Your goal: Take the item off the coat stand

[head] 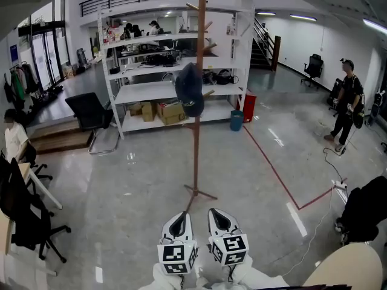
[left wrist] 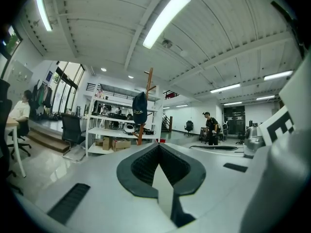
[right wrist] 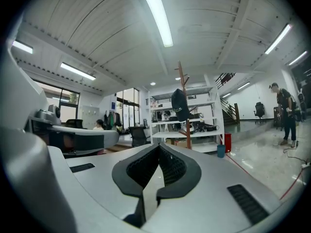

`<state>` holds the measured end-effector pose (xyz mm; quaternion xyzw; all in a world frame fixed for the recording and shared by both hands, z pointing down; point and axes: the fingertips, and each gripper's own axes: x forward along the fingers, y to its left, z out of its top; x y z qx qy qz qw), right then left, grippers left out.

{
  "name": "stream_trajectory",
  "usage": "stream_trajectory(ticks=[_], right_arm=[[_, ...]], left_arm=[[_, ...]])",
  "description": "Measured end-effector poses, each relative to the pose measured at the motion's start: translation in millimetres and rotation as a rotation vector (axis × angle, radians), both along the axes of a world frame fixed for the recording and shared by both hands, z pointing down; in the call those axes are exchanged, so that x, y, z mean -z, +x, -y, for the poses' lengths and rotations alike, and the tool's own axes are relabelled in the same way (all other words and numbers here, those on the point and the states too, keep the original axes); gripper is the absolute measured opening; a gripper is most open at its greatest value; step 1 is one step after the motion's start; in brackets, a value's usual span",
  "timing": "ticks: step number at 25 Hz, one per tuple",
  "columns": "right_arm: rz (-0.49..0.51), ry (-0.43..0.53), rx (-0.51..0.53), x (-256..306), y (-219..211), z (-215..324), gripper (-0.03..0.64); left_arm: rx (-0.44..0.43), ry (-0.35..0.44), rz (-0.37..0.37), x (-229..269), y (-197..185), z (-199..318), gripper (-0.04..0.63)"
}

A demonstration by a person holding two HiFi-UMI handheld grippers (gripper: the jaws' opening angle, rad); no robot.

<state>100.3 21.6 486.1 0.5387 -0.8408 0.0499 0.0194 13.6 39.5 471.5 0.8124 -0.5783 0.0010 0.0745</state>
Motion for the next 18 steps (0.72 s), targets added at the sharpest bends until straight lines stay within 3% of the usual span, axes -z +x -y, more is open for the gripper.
stream_trajectory(ticks=[18], right_arm=[[0.019, -0.029, 0.026, -12, 12, 41, 0.009]], left_arm=[[0.015, -0.034, 0.01, -13, 10, 41, 0.0]])
